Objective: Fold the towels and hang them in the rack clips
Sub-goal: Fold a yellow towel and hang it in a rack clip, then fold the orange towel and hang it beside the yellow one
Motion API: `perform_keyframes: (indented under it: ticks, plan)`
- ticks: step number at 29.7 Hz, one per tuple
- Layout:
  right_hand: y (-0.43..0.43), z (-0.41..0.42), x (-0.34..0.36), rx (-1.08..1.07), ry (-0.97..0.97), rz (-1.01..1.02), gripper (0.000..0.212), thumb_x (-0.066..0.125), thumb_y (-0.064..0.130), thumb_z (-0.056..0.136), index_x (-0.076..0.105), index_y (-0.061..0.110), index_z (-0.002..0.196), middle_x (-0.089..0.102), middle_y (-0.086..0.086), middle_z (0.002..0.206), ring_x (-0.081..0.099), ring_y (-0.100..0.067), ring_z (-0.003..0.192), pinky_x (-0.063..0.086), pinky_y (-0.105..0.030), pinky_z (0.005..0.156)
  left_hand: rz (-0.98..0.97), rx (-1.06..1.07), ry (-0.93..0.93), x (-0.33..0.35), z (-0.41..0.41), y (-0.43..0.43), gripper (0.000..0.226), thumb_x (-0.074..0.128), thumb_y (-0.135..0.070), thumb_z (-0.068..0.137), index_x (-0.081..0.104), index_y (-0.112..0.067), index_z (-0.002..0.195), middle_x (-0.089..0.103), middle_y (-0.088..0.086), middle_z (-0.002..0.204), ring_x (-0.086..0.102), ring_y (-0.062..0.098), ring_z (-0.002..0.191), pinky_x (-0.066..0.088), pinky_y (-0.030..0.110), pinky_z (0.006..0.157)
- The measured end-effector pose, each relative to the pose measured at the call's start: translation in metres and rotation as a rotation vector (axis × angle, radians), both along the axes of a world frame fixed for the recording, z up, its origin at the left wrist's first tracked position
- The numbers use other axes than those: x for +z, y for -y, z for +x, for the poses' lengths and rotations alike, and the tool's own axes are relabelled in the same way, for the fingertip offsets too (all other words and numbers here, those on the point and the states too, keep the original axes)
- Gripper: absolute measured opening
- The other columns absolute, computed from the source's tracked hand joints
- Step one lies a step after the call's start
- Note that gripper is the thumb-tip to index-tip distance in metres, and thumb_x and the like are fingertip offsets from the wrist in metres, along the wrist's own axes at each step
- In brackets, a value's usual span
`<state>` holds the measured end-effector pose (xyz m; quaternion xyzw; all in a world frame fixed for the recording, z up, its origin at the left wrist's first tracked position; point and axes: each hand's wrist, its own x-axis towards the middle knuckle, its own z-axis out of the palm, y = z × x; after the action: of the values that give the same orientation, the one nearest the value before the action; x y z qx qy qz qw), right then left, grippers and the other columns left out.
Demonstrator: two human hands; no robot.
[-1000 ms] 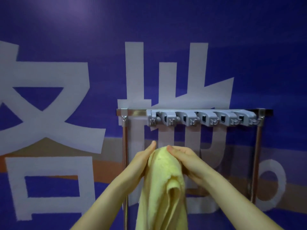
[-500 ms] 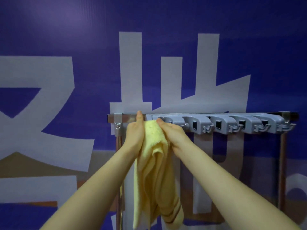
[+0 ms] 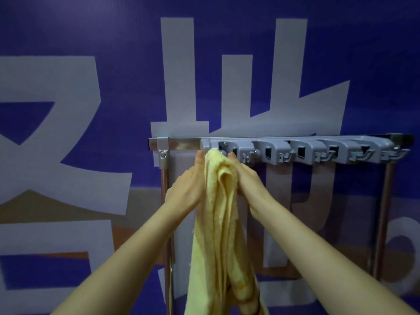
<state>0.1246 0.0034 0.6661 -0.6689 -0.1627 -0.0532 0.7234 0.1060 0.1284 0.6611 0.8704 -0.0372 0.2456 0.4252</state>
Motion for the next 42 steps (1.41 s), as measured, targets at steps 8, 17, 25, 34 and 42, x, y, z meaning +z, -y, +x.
perform_keyframes:
  ticks: [8, 17, 25, 34, 42]
  plan:
    - [0.034, -0.064, -0.038, -0.034, 0.006, -0.067, 0.030, 0.039, 0.045, 0.091, 0.056, 0.025, 0.106, 0.058, 0.012, 0.100, 0.051, -0.007, 0.101, 0.038, -0.029, 0.097, -0.237, -0.199, -0.029, -0.044, -0.086, 0.020, 0.037, 0.007, -0.059, 0.080, 0.031, -0.046, 0.105, 0.041, -0.018, 0.110, 0.039, 0.001, 0.108, 0.027, 0.027, 0.096]
    - [0.087, -0.123, -0.237, 0.034, -0.371, -0.307, 0.022, 0.043, 0.034, 0.092, 0.056, 0.024, 0.078, 0.061, 0.003, 0.079, 0.057, -0.011, 0.077, 0.045, -0.024, 0.071, -0.225, -0.118, -0.588, -0.235, -0.135, 0.045, 0.061, 0.010, -0.057, 0.090, 0.056, -0.019, 0.103, 0.062, 0.009, 0.101, 0.056, 0.024, 0.099, 0.041, 0.036, 0.086]
    - [0.146, -0.151, -0.454, 0.061, -0.898, -0.463, 0.024, 0.039, 0.031, 0.095, 0.053, 0.011, 0.096, 0.057, -0.003, 0.073, 0.053, -0.012, 0.063, 0.046, -0.019, 0.056, -0.359, -0.078, -1.002, -0.427, -0.162, 0.062, 0.048, 0.023, -0.044, 0.094, 0.054, -0.008, 0.095, 0.059, 0.013, 0.083, 0.051, 0.014, 0.063, 0.042, 0.013, 0.045]
    - [0.183, -0.155, -0.590, -0.011, -1.085, -0.580, 0.026, 0.041, 0.028, 0.095, 0.058, 0.008, 0.097, 0.058, -0.004, 0.080, 0.055, -0.019, 0.078, 0.044, -0.024, 0.067, -0.381, 0.067, -1.156, -0.570, -0.161, 0.058, 0.050, 0.022, -0.045, 0.095, 0.055, -0.007, 0.092, 0.058, 0.014, 0.093, 0.051, 0.024, 0.080, 0.038, 0.028, 0.061]
    - [0.102, -0.117, -0.689, 0.214, -0.779, -0.713, 0.025, 0.049, 0.009, 0.090, 0.066, -0.005, 0.102, 0.062, -0.024, 0.113, 0.051, -0.024, 0.112, 0.033, -0.012, 0.093, -0.466, 0.110, -1.176, -0.654, -0.149, 0.059, 0.048, 0.020, -0.041, 0.096, 0.055, -0.009, 0.097, 0.055, 0.011, 0.098, 0.052, 0.017, 0.082, 0.039, 0.025, 0.066]
